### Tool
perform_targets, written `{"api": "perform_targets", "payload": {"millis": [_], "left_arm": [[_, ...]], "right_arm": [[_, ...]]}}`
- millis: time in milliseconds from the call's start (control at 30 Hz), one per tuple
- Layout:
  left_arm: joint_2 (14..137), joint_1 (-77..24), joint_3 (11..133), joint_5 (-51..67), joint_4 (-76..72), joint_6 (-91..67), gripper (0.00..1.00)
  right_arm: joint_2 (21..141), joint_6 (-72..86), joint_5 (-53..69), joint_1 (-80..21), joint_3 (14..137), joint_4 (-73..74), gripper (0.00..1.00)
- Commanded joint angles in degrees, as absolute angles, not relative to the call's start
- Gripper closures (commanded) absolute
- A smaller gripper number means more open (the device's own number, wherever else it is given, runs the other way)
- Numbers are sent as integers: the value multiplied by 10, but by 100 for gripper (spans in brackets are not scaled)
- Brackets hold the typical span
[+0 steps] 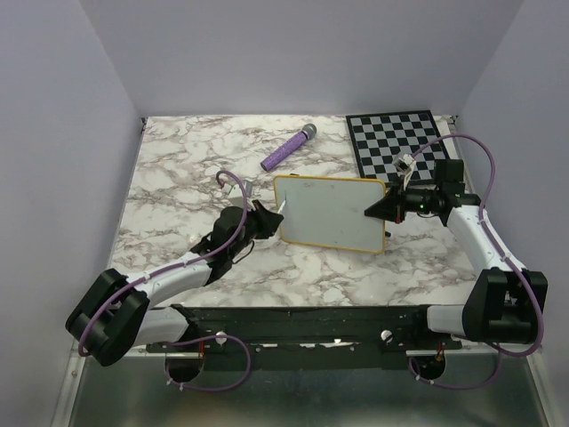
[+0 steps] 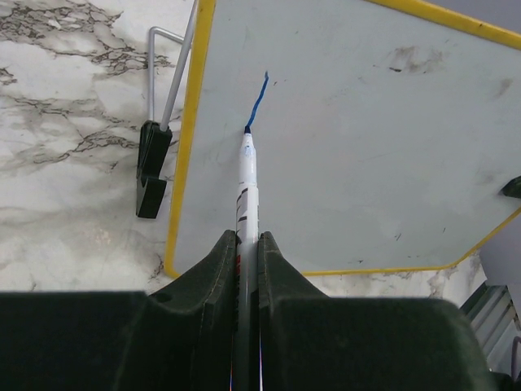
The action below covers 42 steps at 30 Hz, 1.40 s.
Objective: Write a sentence on the whiteboard
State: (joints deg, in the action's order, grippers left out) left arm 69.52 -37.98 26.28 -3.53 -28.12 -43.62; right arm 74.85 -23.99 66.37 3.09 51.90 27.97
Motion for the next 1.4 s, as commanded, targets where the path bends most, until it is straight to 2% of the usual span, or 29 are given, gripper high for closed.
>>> {"api": "perform_targets", "payload": {"millis": [0,600,1367], "left_arm": [[693,-378,244,-15,-277,-446,100],[642,-378,270,-15,-261,-435,100],[687,-371,307,-42,-250,-421,100]], "right_arm": [[754,-252,651,32,518,286,99],[755,-253,651,32,519,286,99],[758,-253,652,32,519,286,99]]}}
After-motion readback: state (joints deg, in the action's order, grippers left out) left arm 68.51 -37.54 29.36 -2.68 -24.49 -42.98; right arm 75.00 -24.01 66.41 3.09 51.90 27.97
